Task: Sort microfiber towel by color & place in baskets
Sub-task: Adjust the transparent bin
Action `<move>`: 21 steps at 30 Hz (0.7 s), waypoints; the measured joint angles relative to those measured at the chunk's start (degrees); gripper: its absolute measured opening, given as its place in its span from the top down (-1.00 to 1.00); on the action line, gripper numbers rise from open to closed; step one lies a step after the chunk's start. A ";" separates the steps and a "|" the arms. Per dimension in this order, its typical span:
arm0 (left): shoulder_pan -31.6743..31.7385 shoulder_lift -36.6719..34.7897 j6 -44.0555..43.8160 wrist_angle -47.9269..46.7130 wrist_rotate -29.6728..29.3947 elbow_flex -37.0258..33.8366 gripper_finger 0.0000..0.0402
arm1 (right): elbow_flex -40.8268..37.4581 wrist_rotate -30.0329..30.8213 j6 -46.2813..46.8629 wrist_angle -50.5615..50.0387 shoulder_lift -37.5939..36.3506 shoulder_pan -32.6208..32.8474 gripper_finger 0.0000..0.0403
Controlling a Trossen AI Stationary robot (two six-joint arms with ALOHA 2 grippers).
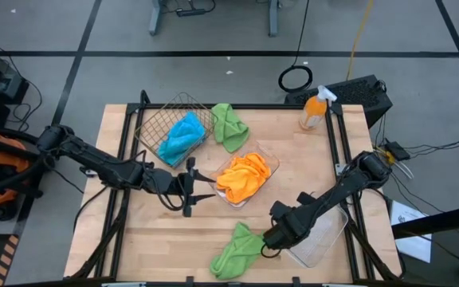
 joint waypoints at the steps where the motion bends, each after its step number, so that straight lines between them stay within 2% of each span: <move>1: 0.15 0.00 0.02 0.17 -0.11 0.00 0.00 | 0.00 0.28 -0.64 0.05 0.28 -0.33 1.00; 10: 1.47 0.00 -0.02 0.47 -0.22 0.00 0.00 | 0.00 4.58 -5.53 0.47 0.59 -3.87 1.00; 16: 2.53 0.00 -0.08 0.10 -0.29 0.00 0.00 | 0.00 1.94 -7.01 0.06 0.59 -5.50 1.00; 21: 2.46 0.00 0.00 0.16 -0.27 0.00 0.00 | 0.00 -0.50 -6.18 -6.63 0.59 -5.38 1.00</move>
